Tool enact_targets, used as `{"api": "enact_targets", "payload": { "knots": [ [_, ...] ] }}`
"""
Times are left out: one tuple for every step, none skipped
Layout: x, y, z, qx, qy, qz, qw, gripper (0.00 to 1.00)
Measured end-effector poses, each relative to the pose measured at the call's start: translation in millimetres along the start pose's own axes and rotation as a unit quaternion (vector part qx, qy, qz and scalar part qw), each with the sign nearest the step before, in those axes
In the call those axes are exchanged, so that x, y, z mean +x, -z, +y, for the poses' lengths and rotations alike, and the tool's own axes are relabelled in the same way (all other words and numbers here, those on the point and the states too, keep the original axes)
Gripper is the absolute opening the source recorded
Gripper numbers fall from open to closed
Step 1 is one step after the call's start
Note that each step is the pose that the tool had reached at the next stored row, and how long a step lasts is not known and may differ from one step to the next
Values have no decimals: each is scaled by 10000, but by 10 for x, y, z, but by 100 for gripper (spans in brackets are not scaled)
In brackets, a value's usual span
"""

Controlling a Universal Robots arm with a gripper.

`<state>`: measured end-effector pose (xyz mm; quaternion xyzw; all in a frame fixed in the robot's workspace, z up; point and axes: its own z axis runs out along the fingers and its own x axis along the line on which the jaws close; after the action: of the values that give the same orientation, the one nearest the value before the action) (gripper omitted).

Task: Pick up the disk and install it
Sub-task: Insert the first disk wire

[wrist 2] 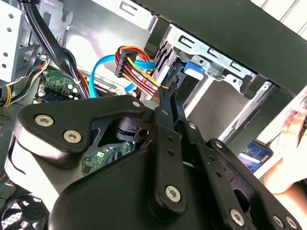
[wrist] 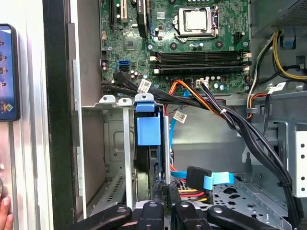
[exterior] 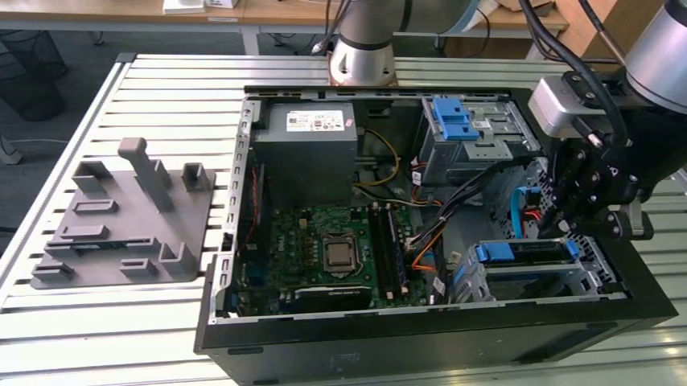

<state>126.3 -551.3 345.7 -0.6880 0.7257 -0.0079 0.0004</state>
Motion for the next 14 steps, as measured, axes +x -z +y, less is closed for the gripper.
{"api": "enact_targets", "payload": {
  "knots": [
    [0,-5,-7,-5,-1,-1,10000,16],
    [1,-10,-12,-9,-2,-1,10000,16],
    [3,-15,-14,-11,-3,-1,10000,16],
    [4,-20,-14,-11,-4,-1,10000,16],
    [5,-25,-14,-12,-4,-1,10000,16],
    [5,-30,-14,-12,-4,0,10000,16],
    [6,-35,-14,-12,-3,-1,10000,16],
    [8,-38,-14,-12,-3,0,10000,16],
    [12,-41,-14,-11,-4,0,10000,16],
    [16,-44,-15,-12,-5,0,10000,16],
    [21,-47,-15,-12,-5,-1,10000,16],
    [25,-50,-15,-12,-5,-1,10000,16],
    [28,-52,-15,-12,-6,-1,10000,16],
    [32,-53,-15,-12,-6,-1,10000,16]
  ]
}}
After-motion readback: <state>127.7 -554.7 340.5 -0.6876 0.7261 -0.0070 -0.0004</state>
